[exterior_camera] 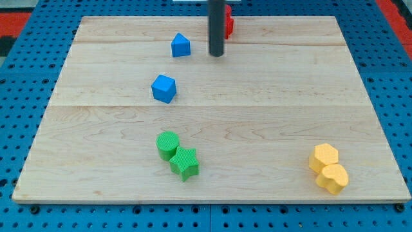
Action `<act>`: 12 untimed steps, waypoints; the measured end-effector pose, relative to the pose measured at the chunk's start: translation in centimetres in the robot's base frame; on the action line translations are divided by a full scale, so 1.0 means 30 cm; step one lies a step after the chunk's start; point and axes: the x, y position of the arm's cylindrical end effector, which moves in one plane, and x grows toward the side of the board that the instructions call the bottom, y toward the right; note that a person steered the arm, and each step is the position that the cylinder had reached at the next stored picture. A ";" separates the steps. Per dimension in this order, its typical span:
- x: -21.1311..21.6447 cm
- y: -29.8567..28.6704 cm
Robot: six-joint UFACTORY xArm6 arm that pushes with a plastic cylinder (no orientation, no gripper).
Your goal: Move the blue triangle to the top left of the board
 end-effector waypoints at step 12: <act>0.004 -0.667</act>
